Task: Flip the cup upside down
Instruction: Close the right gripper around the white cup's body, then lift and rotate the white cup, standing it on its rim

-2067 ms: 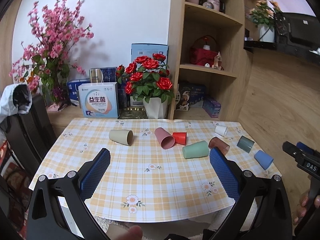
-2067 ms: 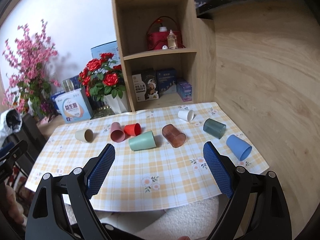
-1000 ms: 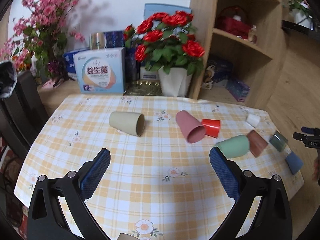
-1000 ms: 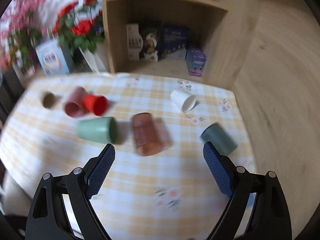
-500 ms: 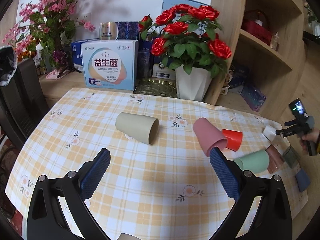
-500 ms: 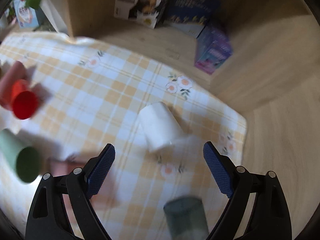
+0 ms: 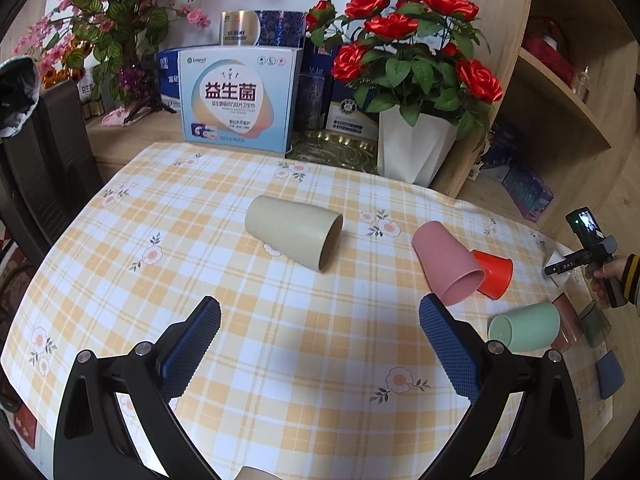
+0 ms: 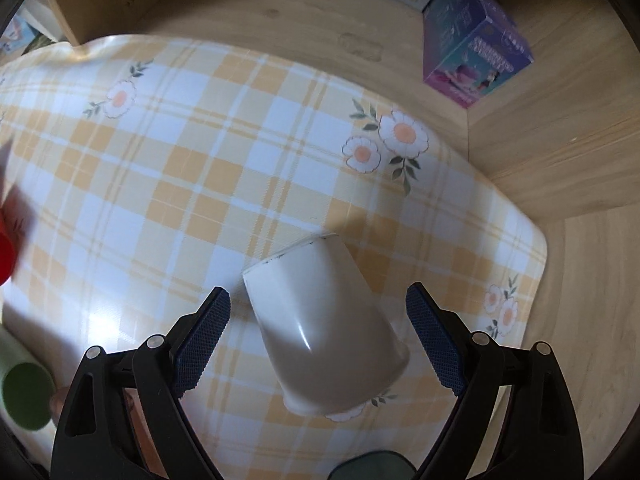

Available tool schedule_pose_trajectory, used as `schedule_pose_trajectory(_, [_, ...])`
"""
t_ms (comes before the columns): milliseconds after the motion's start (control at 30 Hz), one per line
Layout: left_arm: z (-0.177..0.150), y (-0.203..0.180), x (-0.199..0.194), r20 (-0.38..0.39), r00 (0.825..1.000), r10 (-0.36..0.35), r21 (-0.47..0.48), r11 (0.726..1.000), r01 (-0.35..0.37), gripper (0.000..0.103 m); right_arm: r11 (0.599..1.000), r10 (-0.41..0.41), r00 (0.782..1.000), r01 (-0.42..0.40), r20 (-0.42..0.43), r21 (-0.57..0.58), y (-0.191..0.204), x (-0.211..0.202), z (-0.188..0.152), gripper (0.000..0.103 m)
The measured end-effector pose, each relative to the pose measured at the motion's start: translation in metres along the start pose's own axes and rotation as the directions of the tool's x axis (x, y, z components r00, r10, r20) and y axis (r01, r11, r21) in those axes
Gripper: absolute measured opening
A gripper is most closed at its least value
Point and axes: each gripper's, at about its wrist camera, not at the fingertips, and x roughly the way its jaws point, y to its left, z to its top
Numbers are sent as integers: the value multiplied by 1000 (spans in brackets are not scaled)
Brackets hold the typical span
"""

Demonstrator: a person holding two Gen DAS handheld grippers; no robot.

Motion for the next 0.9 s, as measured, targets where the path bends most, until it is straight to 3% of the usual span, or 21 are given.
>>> schedule_pose_trajectory(33, [-1, 0, 1, -8, 1000, 2, -1, 1000, -2, 97, 1000, 0, 1000, 0, -17, 13, 0, 3, 0, 77])
schedule_pose_trajectory(67, [-1, -1, 1, -13, 1000, 2, 0, 1000, -2, 97, 999, 12, 1000, -11, -24, 42, -2, 5, -1, 77])
schedule_pose_trajectory(133, [-2, -1, 0, -13, 1000, 1, 0, 1000, -1, 97, 995, 44, 998, -40, -35, 90, -7, 6, -1, 59])
schedule_pose_trajectory(167, [-2, 0, -1, -12, 1000, 0, -2, 1000, 0, 97, 994, 45, 998, -40, -41, 104, -9, 5, -1, 55])
schedule_pose_trajectory(367, [-7, 5, -6, -16, 1000, -13, -36, 999, 12, 97, 980, 12, 1000, -9, -15, 198, -19, -11, -21, 55])
schedule_pose_trajectory(600, [-18, 5, -16, -28, 1000, -11, 6, 1000, 12, 97, 959, -18, 999, 8, 33, 282, -21, -49, -66, 55])
schedule_pose_trajectory(900, [-30, 7, -27, -29, 999, -40, 27, 999, 41, 97, 882, 48, 984, -121, 169, 456, 15, -106, -134, 55])
